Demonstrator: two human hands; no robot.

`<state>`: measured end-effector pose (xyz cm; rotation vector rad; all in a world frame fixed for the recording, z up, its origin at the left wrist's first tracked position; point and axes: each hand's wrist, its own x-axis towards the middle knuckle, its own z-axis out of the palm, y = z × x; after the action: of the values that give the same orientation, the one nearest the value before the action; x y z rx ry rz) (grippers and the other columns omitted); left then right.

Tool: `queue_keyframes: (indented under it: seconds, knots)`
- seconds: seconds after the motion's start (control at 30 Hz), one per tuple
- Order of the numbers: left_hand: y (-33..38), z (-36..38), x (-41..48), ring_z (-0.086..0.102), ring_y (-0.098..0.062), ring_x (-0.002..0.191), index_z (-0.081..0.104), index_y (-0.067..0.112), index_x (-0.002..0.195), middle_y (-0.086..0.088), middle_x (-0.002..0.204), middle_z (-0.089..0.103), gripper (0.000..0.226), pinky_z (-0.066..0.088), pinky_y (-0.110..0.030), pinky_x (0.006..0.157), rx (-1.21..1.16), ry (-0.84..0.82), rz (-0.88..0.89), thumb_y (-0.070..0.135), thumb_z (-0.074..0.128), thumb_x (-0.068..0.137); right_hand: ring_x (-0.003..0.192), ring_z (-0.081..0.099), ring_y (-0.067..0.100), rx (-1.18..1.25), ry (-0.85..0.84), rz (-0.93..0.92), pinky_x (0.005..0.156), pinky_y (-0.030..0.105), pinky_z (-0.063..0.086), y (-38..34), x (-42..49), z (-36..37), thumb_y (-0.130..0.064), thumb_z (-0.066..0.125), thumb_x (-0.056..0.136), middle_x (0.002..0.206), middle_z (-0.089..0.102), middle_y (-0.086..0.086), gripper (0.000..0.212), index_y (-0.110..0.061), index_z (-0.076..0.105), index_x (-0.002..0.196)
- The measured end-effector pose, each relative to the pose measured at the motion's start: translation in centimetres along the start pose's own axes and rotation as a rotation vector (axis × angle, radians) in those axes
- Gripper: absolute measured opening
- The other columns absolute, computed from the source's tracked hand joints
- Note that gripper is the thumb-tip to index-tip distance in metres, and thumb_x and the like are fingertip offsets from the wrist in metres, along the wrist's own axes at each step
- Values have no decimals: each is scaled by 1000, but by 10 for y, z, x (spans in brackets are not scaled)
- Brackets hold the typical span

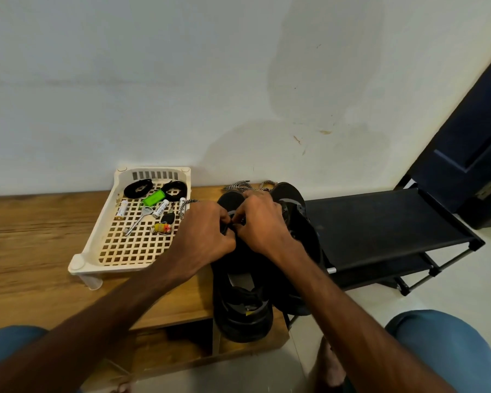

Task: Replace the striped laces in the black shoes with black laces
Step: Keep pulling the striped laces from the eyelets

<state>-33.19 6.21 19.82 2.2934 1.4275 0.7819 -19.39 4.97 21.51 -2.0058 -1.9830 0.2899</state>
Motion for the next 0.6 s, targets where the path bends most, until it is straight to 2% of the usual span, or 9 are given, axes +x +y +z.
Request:
queue_keyframes:
  seconds: [0.07, 0.17, 0.27, 0.33, 0.4, 0.43, 0.5, 0.57, 0.6]
  knots:
    - [-1, -1, 0, 70, -18, 78, 82, 11, 92, -5, 85, 77, 20, 61, -34, 74, -3, 8, -6, 15, 76, 74, 137, 43, 26, 31, -1, 17, 109, 48, 41, 1, 2, 1, -16, 74, 89, 137, 56, 8, 11, -12, 81, 97]
    - [0, -2, -1, 69, -15, 75, 82, 11, 94, -4, 87, 77, 21, 61, -31, 72, -6, 17, -38, 13, 77, 74, 132, 44, 21, 60, 21, 61, 109, 44, 43, 8, 5, -13, -21, 77, 88, 136, 52, 4, 10, -11, 80, 90]
    - [1, -1, -1, 67, -12, 70, 81, 11, 90, -3, 84, 76, 15, 59, -28, 68, -5, 26, -55, 12, 78, 75, 129, 46, 17, 264, 236, 79, 108, 42, 46, 27, 8, -42, -21, 79, 87, 133, 50, 0, 5, -19, 80, 84]
    - [1, 1, -1, 68, -12, 73, 81, 11, 90, -3, 85, 76, 14, 53, -21, 67, -11, 38, -58, 11, 78, 77, 130, 46, 15, 430, 447, 94, 104, 26, 44, 37, 4, -59, -27, 78, 89, 128, 52, -4, 6, -28, 77, 83]
    - [3, 1, -2, 69, -13, 77, 81, 11, 91, -3, 88, 76, 14, 49, -19, 68, 0, 40, -57, 12, 77, 77, 132, 44, 16, 467, 538, 102, 96, 6, 37, 43, -4, -58, -29, 77, 90, 128, 52, -4, 5, -32, 74, 88]
    - [3, 2, -2, 69, -13, 77, 81, 11, 91, -3, 88, 77, 14, 49, -20, 69, 11, 37, -54, 12, 76, 78, 135, 41, 17, 429, 501, 106, 101, 7, 37, 43, -7, -52, -28, 77, 90, 132, 50, -1, 5, -30, 75, 94]
    - [3, 2, -1, 69, -13, 77, 81, 12, 91, -3, 87, 77, 15, 49, -21, 69, 21, 33, -45, 14, 76, 78, 145, 29, 20, 284, 353, 92, 117, 31, 36, 37, -12, -36, -29, 78, 89, 148, 41, 3, 31, -25, 72, 118]
    - [1, 1, -1, 68, -15, 75, 81, 12, 92, -4, 86, 76, 16, 54, -27, 68, 22, 29, -34, 15, 76, 77, 152, 17, 24, 130, 240, -10, 120, 47, 28, 26, -13, -25, -34, 80, 86, 159, 30, 5, 52, -24, 64, 135]
    - [0, 1, -2, 69, -17, 75, 81, 11, 91, -5, 85, 76, 16, 58, -32, 70, 23, 24, -25, 16, 76, 76, 153, 12, 25, 51, 185, -69, 122, 51, 25, 19, -12, -21, -35, 80, 85, 161, 27, 6, 53, -25, 65, 135]
